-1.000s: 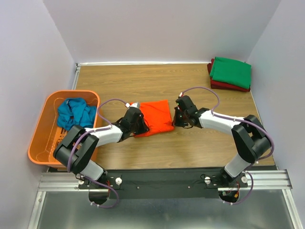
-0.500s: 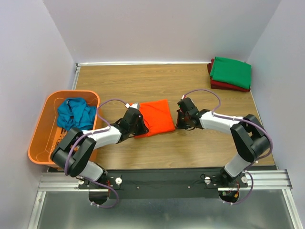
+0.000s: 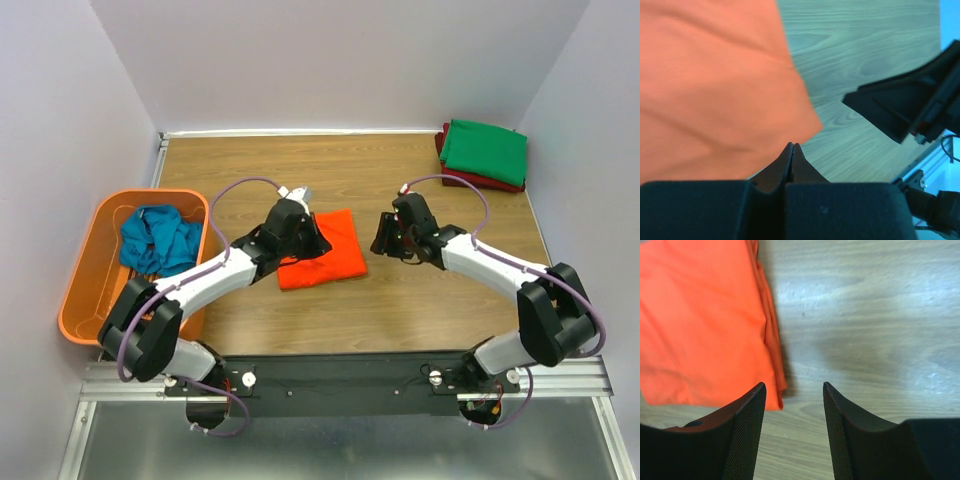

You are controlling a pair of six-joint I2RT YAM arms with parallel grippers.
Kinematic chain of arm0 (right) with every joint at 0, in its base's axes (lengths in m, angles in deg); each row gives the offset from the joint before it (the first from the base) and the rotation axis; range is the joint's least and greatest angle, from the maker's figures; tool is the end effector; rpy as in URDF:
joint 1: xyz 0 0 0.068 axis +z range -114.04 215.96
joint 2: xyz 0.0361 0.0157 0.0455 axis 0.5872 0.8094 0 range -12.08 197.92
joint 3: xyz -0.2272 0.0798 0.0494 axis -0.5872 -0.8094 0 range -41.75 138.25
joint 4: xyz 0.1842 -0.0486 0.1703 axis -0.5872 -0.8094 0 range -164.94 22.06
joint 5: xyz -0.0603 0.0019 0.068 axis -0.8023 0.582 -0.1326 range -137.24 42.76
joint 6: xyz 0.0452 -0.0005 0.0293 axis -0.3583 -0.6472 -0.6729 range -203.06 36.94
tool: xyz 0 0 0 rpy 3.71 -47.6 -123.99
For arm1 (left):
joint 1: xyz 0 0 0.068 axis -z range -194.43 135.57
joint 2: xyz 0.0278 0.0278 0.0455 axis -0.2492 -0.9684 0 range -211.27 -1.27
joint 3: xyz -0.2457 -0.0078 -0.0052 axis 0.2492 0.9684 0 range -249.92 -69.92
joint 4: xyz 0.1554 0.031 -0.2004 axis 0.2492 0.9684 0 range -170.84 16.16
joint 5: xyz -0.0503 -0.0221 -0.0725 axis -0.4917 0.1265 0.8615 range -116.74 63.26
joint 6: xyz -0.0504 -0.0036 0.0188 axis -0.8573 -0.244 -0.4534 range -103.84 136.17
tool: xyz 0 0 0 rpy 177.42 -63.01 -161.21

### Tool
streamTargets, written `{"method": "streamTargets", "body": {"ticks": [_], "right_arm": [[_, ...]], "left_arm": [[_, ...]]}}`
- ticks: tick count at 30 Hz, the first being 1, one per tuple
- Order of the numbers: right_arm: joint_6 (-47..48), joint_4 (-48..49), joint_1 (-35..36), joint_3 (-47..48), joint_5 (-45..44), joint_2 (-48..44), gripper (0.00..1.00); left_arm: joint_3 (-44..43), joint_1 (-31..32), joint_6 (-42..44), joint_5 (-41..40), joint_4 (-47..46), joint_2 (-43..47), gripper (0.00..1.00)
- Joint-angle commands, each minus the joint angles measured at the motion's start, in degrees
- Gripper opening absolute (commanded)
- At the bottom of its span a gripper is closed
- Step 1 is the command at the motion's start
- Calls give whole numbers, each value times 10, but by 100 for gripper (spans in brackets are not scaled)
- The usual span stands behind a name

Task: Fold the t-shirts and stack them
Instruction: Neatly place the folded tshirt to the corner

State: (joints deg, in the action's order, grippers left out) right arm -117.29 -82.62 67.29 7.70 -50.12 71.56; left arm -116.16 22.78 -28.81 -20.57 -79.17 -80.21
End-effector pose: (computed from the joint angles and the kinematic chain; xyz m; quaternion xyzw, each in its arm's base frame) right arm 0.2547 0.1530 0.1811 0.0325 0.9354 0.1704 0.3080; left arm 0.2351 -0.1836 0.2050 -0.0347 0.8828 -0.3422 0.3199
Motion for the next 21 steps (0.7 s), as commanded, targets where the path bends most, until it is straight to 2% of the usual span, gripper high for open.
{"method": "streamTargets", "body": {"ticks": [1, 5, 9, 12, 17, 21], "right_arm": [[-5, -3, -25, 39, 17, 14, 57], [-5, 18, -55, 78, 73, 49, 57], [-5, 50, -58, 93, 117, 85, 65], [0, 87, -58, 89, 158, 137, 76], [6, 159, -57, 63, 210, 182, 84], [8, 192, -56, 49, 220, 202, 86]], "left_arm": [[-23, 20, 5, 34, -11, -50, 0], [4, 27, -5, 56, -68, -116, 0], [65, 33, -24, 46, -114, -165, 0], [98, 35, -34, 48, -152, -200, 0], [112, 41, -37, 46, -161, -203, 0], [105, 42, -28, 45, -151, -192, 0]]}}
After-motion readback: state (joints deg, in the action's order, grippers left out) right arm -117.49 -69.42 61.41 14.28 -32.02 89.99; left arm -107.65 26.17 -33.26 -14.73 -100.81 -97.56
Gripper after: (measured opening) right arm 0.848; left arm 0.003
